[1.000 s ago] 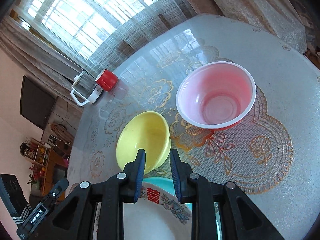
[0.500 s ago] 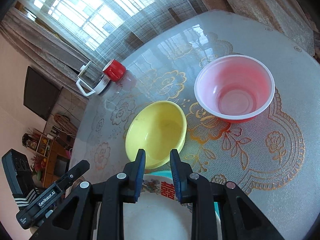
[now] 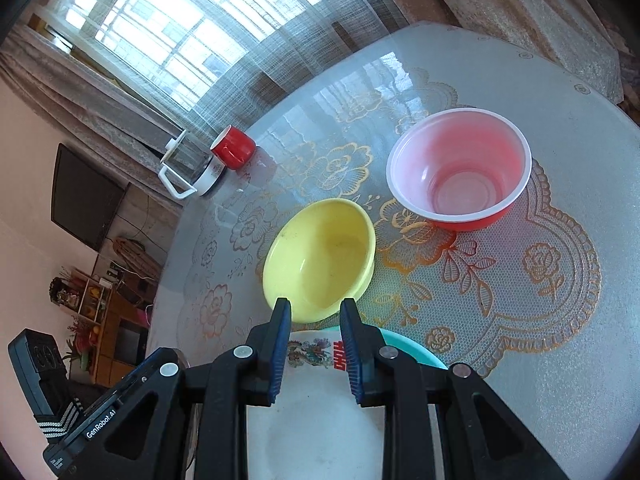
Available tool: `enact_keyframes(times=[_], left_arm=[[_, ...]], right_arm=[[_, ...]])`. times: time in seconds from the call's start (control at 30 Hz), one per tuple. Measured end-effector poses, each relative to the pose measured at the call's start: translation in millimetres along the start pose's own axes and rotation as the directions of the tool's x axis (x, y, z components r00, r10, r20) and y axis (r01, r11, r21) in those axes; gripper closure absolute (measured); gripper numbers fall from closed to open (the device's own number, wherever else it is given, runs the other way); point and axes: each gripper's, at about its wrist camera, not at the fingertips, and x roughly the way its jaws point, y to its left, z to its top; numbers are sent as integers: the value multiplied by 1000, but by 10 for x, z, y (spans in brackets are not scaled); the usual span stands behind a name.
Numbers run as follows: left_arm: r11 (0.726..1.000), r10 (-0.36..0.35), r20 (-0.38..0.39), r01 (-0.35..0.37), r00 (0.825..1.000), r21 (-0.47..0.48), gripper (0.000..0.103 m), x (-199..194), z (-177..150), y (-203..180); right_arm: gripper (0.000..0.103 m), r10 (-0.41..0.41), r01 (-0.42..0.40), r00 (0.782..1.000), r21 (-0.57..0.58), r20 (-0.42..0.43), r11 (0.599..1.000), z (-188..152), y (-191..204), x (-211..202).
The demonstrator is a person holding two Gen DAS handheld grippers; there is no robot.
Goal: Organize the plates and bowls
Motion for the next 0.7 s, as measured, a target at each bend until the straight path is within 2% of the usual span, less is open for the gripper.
enact_keyframes(times=[0.03,0.13,0.27,0.37,0.47,0.6,0.7], left_arm=[[1000,-2,-2,2,1000,-4,74,40,44,18],[998,-66,-35,65,997,-25,74,203,183,60],[994,-112,-67,113,991,3,74,452,407,47],[986,-154,-99,160,983,46,74,598,591,8],[984,-161,-117,168,980,51,74,656,747,-38],[983,-171,-146,180,974,47,72,706,838,-98],[982,-169,-166,181,972,62,72,835,837,-134]], right_arm=[[78,-6,6,1000,11,7,1000,29,-31,7],[78,-14,13,1000,28,15,1000,100,-92,45],[78,-57,57,998,15,-5,998,160,-138,124],[78,-64,63,998,14,22,998,239,-113,115],[78,-45,45,999,26,-7,999,320,-56,198],[78,-70,75,996,77,-63,994,395,-44,310],[78,-109,114,992,60,-67,992,407,-42,313]])
